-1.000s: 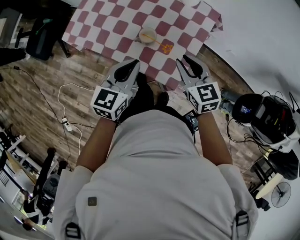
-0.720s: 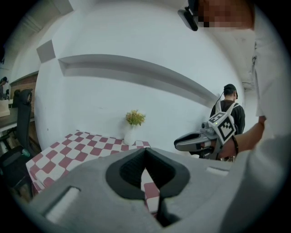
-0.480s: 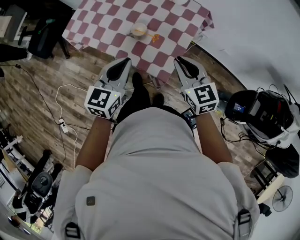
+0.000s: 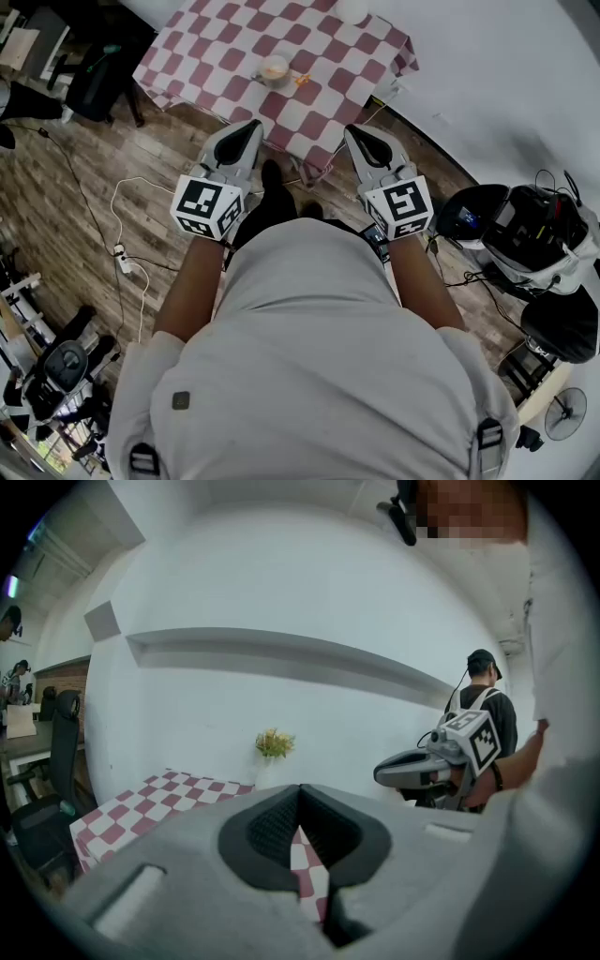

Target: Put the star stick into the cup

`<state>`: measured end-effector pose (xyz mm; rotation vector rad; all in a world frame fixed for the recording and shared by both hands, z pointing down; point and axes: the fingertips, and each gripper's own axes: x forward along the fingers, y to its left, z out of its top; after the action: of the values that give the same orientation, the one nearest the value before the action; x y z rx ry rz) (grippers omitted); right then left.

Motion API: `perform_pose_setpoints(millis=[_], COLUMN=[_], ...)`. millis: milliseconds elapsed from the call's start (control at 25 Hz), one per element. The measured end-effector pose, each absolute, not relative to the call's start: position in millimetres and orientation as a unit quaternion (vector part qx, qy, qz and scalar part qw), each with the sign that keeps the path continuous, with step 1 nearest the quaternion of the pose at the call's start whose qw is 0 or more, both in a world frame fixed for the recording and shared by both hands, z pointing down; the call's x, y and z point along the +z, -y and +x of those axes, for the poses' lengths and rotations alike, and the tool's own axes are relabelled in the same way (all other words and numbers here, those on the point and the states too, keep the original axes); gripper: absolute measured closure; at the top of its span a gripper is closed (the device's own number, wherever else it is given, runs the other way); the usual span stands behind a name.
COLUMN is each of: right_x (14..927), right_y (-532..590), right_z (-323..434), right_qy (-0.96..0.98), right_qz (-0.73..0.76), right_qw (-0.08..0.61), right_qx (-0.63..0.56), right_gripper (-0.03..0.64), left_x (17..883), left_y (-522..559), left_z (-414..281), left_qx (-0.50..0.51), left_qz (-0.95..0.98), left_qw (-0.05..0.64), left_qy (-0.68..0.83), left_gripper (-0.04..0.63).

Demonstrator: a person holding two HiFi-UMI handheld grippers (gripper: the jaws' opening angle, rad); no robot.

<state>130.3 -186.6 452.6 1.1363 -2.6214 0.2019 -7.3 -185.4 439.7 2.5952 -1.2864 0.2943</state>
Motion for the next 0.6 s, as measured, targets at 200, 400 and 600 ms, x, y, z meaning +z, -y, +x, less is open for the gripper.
perform_pose_setpoints(millis=[200,400,600], right_x=[445.0,444.0,443.2], right_y=[179.2,169.9,162.9], right_z=[136.1,142.8,137.6], right_qy=[0.913,0.916,0.921], right_qz=[0.382,0.375,0.362], right_qw=[0.130,0.125,0.121], right_qx=[0.059,0.069,0.081], right_gripper=[0.607,0.607,0.607], left_x=[429.7,421.6,418.0], left_y=[179.1,166.1,150.2], left_z=[-2.2,-7.8,-23.4], left_qx=[0.095,0.098,0.104], left_qz=[0.881,0.871,0.860], left_qw=[0.102,0.100,0.103], left_qy=[0.452,0.470,0.489], left_gripper=[0.591,0.591,0.591])
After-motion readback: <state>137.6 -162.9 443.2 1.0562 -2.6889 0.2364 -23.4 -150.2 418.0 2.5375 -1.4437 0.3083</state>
